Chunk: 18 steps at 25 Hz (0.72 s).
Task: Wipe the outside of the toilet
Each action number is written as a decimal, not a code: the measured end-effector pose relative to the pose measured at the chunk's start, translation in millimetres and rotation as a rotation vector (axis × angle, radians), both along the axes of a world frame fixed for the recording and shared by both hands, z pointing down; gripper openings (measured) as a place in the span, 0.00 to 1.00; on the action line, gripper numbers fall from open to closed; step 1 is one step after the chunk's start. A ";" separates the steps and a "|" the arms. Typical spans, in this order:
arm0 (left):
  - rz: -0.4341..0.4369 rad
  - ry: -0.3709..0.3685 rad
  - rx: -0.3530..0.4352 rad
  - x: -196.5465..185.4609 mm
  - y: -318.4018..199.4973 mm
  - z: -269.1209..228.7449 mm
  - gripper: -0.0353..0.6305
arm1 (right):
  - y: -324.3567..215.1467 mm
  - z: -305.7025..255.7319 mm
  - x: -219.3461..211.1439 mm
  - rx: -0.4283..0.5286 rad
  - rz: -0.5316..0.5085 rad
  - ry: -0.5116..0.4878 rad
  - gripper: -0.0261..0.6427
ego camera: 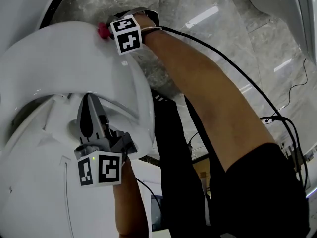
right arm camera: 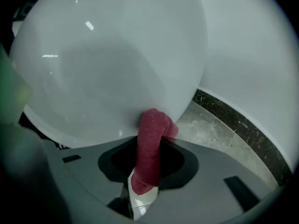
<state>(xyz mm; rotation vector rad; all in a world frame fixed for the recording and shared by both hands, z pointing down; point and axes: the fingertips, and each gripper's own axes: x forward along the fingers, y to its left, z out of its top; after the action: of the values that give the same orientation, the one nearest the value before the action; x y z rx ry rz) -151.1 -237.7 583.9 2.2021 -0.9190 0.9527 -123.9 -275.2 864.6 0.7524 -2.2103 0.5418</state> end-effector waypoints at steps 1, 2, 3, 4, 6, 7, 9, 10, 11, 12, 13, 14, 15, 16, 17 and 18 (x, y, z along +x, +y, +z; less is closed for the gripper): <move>-0.004 0.011 -0.011 0.8 0.7 -4.0 0.08 | 7.0 3.6 -3.5 -0.003 -0.026 0.007 0.23; -0.008 0.025 -0.018 1.7 1.3 -8.6 0.08 | 15.9 8.1 -7.2 -0.010 -0.047 0.009 0.23; -0.008 0.033 -0.017 1.9 1.7 -12.2 0.08 | 26.0 13.5 -10.7 -0.020 -0.058 0.007 0.23; -0.003 0.033 -0.015 1.2 2.1 -13.9 0.08 | 36.6 19.4 -14.4 -0.035 -0.061 0.002 0.23; 0.010 0.021 -0.014 -2.4 3.0 -12.3 0.08 | 58.5 30.7 -24.7 -0.070 -0.044 -0.014 0.23; 0.016 0.015 -0.014 -4.3 3.3 -10.5 0.08 | 68.6 35.3 -31.3 -0.086 -0.027 -0.024 0.23; 0.026 0.006 -0.010 -6.0 2.9 -8.0 0.08 | 87.8 43.2 -44.5 -0.115 0.003 -0.047 0.23; 0.030 0.004 -0.004 -5.9 2.6 -7.6 0.08 | 98.3 47.0 -50.6 -0.131 0.007 -0.055 0.23; 0.035 0.004 0.002 -5.5 2.7 -7.5 0.08 | 109.8 51.1 -56.4 -0.150 0.008 -0.061 0.23; 0.038 0.004 0.006 -5.5 3.5 -7.6 0.08 | 121.9 55.0 -62.5 -0.171 0.013 -0.067 0.23; 0.040 0.005 0.009 -6.3 4.9 -7.9 0.08 | 133.9 58.3 -69.8 -0.193 0.028 -0.076 0.23; 0.041 0.006 0.009 -7.6 6.7 -8.0 0.08 | 145.0 61.3 -77.8 -0.213 0.054 -0.086 0.23; 0.044 0.008 0.009 -8.7 8.6 -7.6 0.08 | 154.9 64.4 -85.5 -0.230 0.082 -0.097 0.23; 0.050 0.010 0.009 -9.5 10.8 -6.6 0.08 | 164.6 67.8 -92.0 -0.245 0.099 -0.103 0.23; 0.058 0.010 0.011 -10.1 13.3 -5.6 0.08 | 174.9 71.6 -97.8 -0.259 0.102 -0.105 0.23; 0.067 0.009 0.014 -10.9 16.0 -4.8 0.08 | 185.2 75.1 -103.5 -0.272 0.095 -0.107 0.23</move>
<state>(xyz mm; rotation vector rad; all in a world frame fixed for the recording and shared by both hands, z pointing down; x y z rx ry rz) -162.0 -221.7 579.2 2.2600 -0.8550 0.9688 -227.4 -89.9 939.6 0.6997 -2.1456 0.9284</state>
